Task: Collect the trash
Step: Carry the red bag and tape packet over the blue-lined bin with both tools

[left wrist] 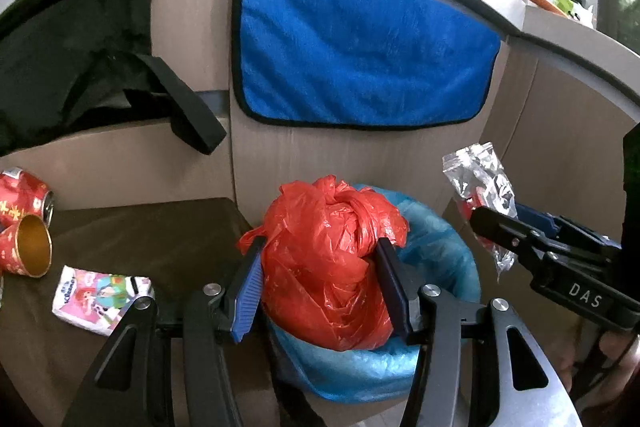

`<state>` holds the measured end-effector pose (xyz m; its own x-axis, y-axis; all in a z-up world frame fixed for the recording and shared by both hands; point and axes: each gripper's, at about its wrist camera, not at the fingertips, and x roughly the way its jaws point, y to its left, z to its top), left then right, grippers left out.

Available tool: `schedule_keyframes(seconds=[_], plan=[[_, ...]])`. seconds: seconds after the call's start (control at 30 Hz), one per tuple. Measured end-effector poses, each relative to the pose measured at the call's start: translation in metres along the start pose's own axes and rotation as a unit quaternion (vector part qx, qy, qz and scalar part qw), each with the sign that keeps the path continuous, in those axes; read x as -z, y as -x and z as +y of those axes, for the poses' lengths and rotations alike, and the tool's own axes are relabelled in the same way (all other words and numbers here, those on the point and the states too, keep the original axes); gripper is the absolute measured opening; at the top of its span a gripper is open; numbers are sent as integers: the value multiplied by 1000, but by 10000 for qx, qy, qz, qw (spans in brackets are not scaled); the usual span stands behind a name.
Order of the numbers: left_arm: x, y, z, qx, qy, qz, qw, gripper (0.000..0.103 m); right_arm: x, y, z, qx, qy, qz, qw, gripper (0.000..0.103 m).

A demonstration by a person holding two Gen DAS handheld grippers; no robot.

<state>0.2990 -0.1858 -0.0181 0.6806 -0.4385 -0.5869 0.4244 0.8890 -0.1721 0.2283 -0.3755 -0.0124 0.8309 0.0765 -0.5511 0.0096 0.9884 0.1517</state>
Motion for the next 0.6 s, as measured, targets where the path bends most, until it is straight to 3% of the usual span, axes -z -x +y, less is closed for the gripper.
schedule_keyframes(seconds=[0.5,0.6], plan=[[-4,-23,5,220,117,132,9996,54,8,-29,-14,38,-115,227,9997,51],[-5,-29,10,733,247,170,9969,59,10,-33,-16,21,-158,254,9996,54]])
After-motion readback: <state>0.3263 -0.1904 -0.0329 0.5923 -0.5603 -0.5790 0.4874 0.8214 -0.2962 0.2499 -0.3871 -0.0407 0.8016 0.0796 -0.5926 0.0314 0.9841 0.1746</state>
